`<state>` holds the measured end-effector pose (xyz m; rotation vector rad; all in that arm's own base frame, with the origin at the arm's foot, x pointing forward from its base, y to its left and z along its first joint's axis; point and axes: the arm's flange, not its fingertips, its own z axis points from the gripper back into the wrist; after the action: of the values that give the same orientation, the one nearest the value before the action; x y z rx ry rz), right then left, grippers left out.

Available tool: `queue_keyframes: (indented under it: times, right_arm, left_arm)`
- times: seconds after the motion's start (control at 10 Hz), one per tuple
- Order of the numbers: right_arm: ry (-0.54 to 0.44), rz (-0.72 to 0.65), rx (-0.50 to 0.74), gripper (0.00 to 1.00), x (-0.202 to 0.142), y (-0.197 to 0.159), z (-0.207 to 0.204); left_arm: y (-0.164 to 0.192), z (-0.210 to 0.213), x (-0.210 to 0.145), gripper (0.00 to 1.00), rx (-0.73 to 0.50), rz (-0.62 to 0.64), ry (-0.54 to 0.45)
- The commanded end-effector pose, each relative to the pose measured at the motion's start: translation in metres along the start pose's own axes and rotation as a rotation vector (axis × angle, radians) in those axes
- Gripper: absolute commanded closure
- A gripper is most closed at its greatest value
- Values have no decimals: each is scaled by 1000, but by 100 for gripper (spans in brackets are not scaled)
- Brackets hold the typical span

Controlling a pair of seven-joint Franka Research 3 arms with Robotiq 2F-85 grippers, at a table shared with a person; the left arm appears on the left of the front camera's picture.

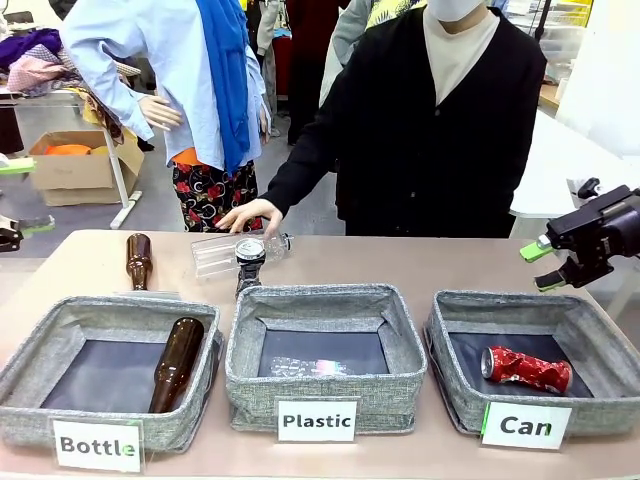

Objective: Sort the can waste into the basket.
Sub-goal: Pick up the can waste from the table and place it in the right Fabric basket.

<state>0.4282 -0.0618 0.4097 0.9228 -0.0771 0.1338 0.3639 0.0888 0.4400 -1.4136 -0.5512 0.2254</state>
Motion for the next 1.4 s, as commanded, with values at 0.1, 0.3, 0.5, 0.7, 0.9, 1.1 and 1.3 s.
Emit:
queue_keyframes:
  times: [0.1,0.3,0.5,0.7,0.9,1.1,1.3]
  right_arm:
    - [-5,-12,-16,0,-4,3,0]
    - [-5,-12,-16,0,-4,3,0]
    - [-5,-12,-16,0,-4,3,0]
    - [-5,-12,-16,0,-4,3,0]
    - [-5,-12,-16,0,-4,3,0]
    - [-5,-12,-16,0,-4,3,0]
    - [-5,-12,-16,0,-4,3,0]
  left_arm:
    - [0,1,-1,0,-5,-11,10]
    - [0,1,-1,0,-5,-11,10]
    - [0,0,0,0,0,0,0]
    - [-38,-10,-25,0,-12,-111,85]
    - [-58,-64,-18,0,122,-211,116]
    - [-60,-83,11,0,217,-256,71]
    - [-54,-1,30,0,119,-135,46]
